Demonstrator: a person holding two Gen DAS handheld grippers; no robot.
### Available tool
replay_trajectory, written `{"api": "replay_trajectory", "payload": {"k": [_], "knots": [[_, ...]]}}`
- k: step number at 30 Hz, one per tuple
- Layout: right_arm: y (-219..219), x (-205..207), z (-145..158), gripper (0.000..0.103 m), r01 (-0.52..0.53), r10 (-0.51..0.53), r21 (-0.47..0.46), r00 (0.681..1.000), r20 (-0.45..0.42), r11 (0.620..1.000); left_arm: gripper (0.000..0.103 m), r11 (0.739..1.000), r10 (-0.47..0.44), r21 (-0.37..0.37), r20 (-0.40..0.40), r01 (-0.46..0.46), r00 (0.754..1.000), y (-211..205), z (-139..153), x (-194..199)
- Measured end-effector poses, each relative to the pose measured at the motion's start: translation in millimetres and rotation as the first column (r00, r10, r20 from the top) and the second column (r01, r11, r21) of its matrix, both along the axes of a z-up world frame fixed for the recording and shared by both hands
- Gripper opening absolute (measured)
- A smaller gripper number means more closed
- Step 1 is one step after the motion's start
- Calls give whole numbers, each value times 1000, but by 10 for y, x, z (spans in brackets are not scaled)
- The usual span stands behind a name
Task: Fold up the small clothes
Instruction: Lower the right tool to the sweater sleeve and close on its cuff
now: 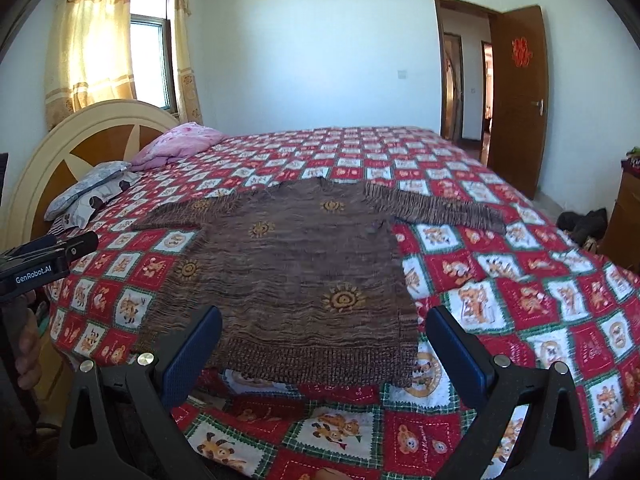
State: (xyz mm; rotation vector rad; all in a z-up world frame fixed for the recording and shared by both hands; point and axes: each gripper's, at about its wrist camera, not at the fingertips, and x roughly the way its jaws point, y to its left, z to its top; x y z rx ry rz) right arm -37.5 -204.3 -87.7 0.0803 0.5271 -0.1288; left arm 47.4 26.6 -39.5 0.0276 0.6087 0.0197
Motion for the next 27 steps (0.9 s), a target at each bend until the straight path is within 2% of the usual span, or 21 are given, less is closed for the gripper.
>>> {"api": "replay_trajectory", "payload": {"k": [6,13,18,19,21,26,27], "knots": [[-285,227,-238,102,23,-17,89,998,-62,996,103,1000,11,-2,-71,-11,997,-20,-260,295],[-754,484,-398,102,90,-66,206,991,-118,975,103,999,33,12,-89,-32,995,-84,-404,658],[-975,657,-377,101,112,-93,171,989,-119,979,103,999,51,2,-91,-51,995,-65,-439,968],[-1032,690,-372,100,108,-87,178,989,-121,978,103,998,57,8,-88,-56,994,-69,-444,1033],[-1188,790,-360,91,114,-88,206,988,-128,972,103,998,58,18,-81,-57,995,-77,-447,1150],[-1622,1048,-325,85,184,-157,212,978,-140,960,103,996,78,55,-56,-75,995,-71,-460,1531],[-1739,1109,-317,81,202,-174,221,974,-143,954,103,995,83,61,-47,-80,995,-58,-465,1600]]}}
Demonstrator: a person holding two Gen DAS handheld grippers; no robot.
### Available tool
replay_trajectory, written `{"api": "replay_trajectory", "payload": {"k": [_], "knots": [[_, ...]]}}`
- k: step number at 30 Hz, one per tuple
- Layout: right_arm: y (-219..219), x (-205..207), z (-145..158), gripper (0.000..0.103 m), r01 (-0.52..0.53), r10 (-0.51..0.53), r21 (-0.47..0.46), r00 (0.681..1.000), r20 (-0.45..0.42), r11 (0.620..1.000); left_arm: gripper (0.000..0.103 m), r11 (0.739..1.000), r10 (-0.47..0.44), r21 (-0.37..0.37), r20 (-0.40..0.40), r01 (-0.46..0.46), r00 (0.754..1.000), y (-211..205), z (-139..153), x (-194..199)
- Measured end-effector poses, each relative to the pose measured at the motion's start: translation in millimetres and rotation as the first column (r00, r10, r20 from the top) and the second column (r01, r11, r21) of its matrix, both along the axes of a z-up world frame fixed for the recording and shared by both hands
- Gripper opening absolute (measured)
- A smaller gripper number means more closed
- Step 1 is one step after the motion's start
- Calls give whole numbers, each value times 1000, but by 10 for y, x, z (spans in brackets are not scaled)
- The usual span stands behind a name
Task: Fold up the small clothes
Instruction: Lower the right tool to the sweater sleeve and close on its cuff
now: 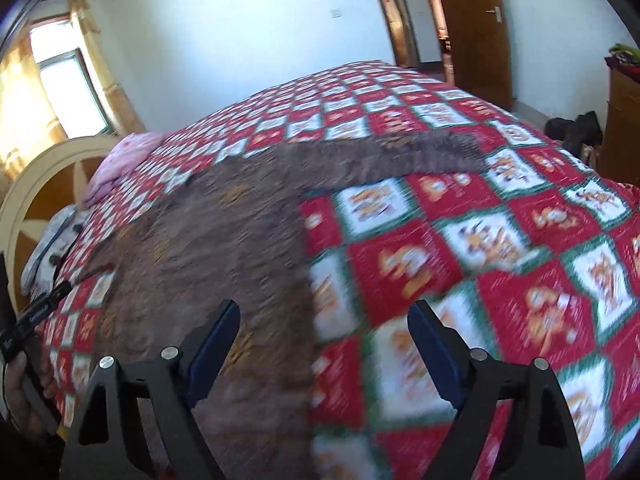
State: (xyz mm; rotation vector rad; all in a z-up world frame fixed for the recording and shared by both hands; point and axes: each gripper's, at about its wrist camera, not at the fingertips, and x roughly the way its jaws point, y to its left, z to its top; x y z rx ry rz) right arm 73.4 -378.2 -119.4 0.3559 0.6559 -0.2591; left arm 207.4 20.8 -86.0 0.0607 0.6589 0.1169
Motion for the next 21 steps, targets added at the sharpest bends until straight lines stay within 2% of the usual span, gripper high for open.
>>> {"api": "replay_trajectory", "payload": {"k": [2,7,9,14,19,21], "knots": [[-216,110,6,74,24,-24,23,1000,1,999,103,1000,15,26,27,-16,1000,19,-20,150],[-812,393,31,67,114,-114,85,993,-9,990,103,996,65,66,50,-68,997,156,-107,563],[-1101,524,15,52,161,-160,109,987,-17,981,103,991,101,79,48,-104,994,253,-162,732],[-1720,774,-70,51,255,-252,158,967,-42,954,103,975,181,122,54,-186,982,466,-276,1035],[-2078,975,-109,51,265,-263,201,964,-38,943,103,972,222,78,8,-222,975,582,-383,1252],[-2160,1076,-114,51,280,-274,182,960,-55,943,103,971,230,69,-5,-229,973,616,-442,1296]]}}
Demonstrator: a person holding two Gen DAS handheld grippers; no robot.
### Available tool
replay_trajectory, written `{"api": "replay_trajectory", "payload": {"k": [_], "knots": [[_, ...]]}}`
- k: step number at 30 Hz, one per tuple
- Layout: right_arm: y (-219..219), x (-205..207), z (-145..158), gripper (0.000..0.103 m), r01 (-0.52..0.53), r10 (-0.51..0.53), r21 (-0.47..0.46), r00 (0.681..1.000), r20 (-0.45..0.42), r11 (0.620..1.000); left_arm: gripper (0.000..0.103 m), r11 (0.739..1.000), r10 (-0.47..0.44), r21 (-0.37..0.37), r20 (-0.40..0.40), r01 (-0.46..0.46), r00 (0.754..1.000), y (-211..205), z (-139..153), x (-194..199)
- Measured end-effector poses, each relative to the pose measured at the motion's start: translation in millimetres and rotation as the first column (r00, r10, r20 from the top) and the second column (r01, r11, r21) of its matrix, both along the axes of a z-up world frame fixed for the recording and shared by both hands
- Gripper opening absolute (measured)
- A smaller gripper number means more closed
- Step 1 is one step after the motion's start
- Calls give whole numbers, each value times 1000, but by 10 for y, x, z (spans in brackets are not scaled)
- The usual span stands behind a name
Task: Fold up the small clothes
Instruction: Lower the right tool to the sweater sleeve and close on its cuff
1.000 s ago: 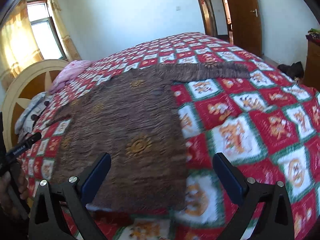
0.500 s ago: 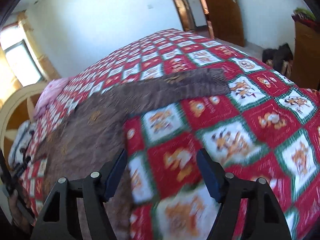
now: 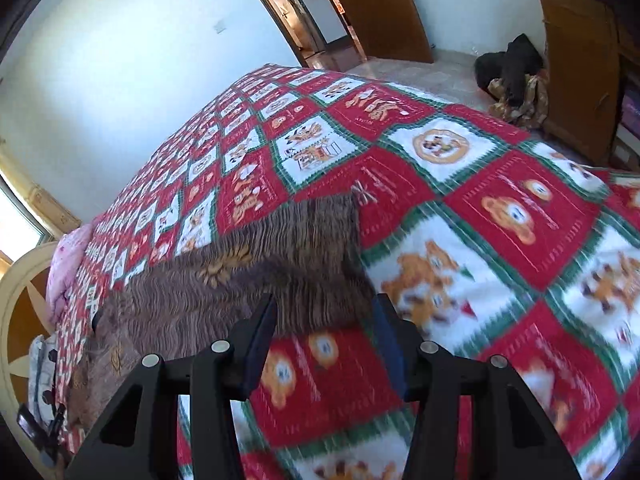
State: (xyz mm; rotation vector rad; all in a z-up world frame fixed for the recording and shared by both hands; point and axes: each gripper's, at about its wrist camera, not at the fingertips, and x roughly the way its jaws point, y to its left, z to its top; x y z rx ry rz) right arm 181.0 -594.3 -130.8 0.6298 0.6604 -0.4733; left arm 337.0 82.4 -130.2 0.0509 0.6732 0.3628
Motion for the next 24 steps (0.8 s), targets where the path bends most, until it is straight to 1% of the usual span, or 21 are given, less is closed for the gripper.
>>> {"api": "replay_trajectory", "payload": {"k": [3,4,6,7,8,9,11,13,15,17,20,22,23,24], "knots": [[-97,143,-43,51,-5,5,-7,1000,-30,1000,103,1000,15,-24,-17,-16,1000,68,-97,58],[-127,183,-72,51,-7,7,-2,999,-42,1000,103,998,23,-50,-33,-25,999,113,-144,89],[-178,242,-102,50,-17,18,13,999,-35,1000,103,993,48,-109,-73,-55,996,230,-224,141],[-182,265,-98,45,-30,30,17,999,-30,999,103,988,52,-138,-85,-63,995,266,-257,160],[-179,292,-83,22,-46,47,20,999,-26,999,103,984,54,-166,-91,-69,994,306,-277,165],[-158,321,-65,8,-59,60,20,998,-30,998,103,980,62,-185,-95,-79,994,336,-295,162],[-99,369,-1,8,-62,62,-14,997,-45,998,103,980,57,-183,-100,-75,993,302,-328,159],[-6,430,116,7,-76,74,-53,996,-42,996,103,986,52,-150,-96,-66,994,233,-328,146],[139,492,302,6,-91,89,-105,996,-29,990,103,991,32,-128,-79,-42,996,166,-319,130],[308,557,497,6,-114,114,-150,993,-8,982,103,991,31,-124,-75,-41,997,183,-317,127],[654,703,822,6,-158,166,-238,986,16,958,103,988,34,-146,-92,-47,995,230,-346,146],[964,824,1054,6,-208,226,-294,974,28,933,103,983,0,-185,-112,-21,994,251,-387,171],[1070,873,1123,6,-224,245,-312,969,29,923,103,980,-13,-199,-117,-11,993,258,-400,176],[1251,944,1217,5,-251,277,-342,960,28,905,103,978,-23,-208,-118,-2,993,255,-410,176]]}}
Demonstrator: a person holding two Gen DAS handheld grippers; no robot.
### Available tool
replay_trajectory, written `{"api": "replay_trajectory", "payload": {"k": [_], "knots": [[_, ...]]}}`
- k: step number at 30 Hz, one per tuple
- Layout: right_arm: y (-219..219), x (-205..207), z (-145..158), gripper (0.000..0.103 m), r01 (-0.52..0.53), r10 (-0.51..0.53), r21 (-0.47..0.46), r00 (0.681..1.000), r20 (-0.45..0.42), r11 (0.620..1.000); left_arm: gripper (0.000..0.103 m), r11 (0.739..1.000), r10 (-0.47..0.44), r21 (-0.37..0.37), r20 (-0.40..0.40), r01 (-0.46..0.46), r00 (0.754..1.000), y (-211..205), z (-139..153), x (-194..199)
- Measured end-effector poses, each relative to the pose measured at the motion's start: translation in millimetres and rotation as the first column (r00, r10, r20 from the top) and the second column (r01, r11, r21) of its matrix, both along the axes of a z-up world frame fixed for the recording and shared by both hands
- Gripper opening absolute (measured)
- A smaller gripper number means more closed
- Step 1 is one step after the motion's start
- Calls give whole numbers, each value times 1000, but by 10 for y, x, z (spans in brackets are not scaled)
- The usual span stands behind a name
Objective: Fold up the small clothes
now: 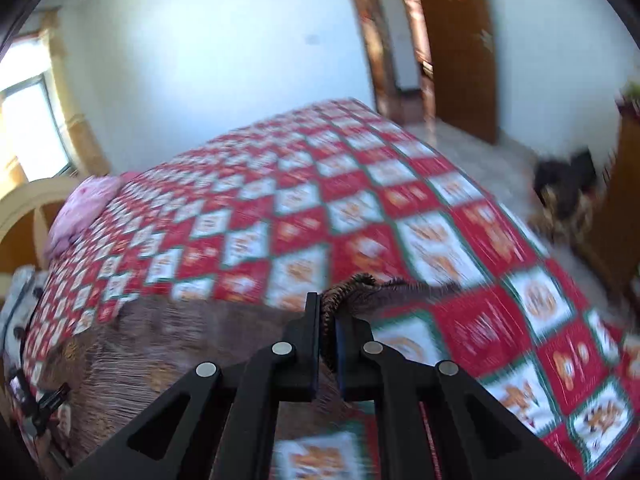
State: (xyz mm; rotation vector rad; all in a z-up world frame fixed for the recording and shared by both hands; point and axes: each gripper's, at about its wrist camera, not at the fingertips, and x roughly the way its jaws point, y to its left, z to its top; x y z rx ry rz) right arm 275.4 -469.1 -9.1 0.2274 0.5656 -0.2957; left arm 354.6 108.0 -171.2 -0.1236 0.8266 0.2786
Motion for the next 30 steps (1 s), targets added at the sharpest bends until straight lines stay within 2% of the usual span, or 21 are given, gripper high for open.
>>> {"api": "replay_trajectory", "payload": {"k": [4,7,12,14,16,17,18,21,22,25,30], "knots": [[779,310,201,3,-136,137,-113,991,1,984,103,999,-35,3,-9,35,999,-62,-27,0],[1363,521,176,3,-236,236,-170,971,-19,957,103,998,-58,6,-21,58,998,-93,-47,15],[2329,849,-257,3,-404,397,-162,915,-78,900,103,998,-64,-3,-24,64,998,-83,-56,12],[2465,889,-426,3,-425,415,-159,905,-93,891,103,998,-65,-12,-24,64,998,-74,-57,13],[2415,917,-594,21,-453,436,-133,889,-138,882,103,998,-67,-19,-15,67,998,-63,-55,0],[2312,896,-684,46,-438,417,-132,894,-163,889,103,997,-69,-21,-3,69,998,-63,-50,-17],[2215,873,-726,51,-412,388,-147,906,-171,899,103,997,-74,-23,9,74,997,-63,-41,-36],[1760,740,-844,51,-301,259,-199,942,-213,933,103,994,-82,-70,44,85,996,0,-23,-69],[1633,712,-879,51,-285,239,-199,944,-227,938,103,993,-84,-82,54,88,995,16,-17,-76],[1380,605,-1042,51,-266,196,-225,937,-291,938,103,993,-84,-80,56,88,995,20,-18,-79],[1309,639,-1291,51,-270,162,-272,918,-361,923,103,995,-85,-53,47,87,995,-7,-18,-66]]}}
